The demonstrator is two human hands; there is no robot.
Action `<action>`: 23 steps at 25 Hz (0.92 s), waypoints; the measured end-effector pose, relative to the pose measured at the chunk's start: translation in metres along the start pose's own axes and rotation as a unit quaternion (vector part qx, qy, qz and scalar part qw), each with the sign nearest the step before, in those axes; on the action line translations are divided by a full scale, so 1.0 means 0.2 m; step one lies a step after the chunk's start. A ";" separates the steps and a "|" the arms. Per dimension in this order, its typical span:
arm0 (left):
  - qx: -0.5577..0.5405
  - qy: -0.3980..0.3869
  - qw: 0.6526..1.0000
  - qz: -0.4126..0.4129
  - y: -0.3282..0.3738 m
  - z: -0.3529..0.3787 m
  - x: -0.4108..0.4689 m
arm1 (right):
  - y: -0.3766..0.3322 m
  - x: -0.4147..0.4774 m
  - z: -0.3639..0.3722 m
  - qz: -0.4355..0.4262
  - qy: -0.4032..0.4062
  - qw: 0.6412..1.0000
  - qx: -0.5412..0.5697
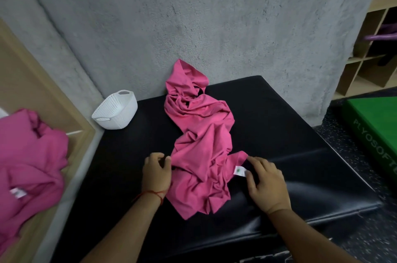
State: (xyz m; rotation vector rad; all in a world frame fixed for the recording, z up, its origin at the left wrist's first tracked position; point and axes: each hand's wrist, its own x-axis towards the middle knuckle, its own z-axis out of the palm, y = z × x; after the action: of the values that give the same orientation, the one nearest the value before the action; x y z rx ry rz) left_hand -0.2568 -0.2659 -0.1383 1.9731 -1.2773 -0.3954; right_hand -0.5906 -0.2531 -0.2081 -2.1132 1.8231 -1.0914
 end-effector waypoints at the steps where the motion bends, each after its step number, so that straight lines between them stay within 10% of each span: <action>1: -0.004 -0.005 1.000 0.029 -0.01 0.00 -0.09 | 0.00 0.00 0.00 -0.007 -0.005 1.000 -0.008; 7: 0.103 -0.099 0.978 0.152 -0.16 0.09 -0.47 | 0.00 0.00 0.01 -0.107 -0.098 0.985 -0.097; 13: -0.068 -0.136 0.987 0.042 -0.03 -0.19 -0.37 | -0.09 0.04 -0.03 -0.181 -0.100 0.964 -0.167; 18: -0.292 -0.154 0.933 -0.143 0.10 -0.37 -0.37 | -0.21 0.01 -0.16 -0.130 -0.274 0.946 -0.119; 23: -0.248 -0.116 0.957 -0.091 0.14 -0.48 -0.38 | -0.34 -0.04 -0.13 -0.103 -0.259 0.938 -0.206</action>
State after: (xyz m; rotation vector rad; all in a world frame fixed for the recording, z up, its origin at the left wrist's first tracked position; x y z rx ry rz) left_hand -0.2517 -0.1653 -0.0638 1.6449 -1.0069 -0.9649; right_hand -0.5516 -0.2199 -0.1563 -2.5436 1.6903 -0.1242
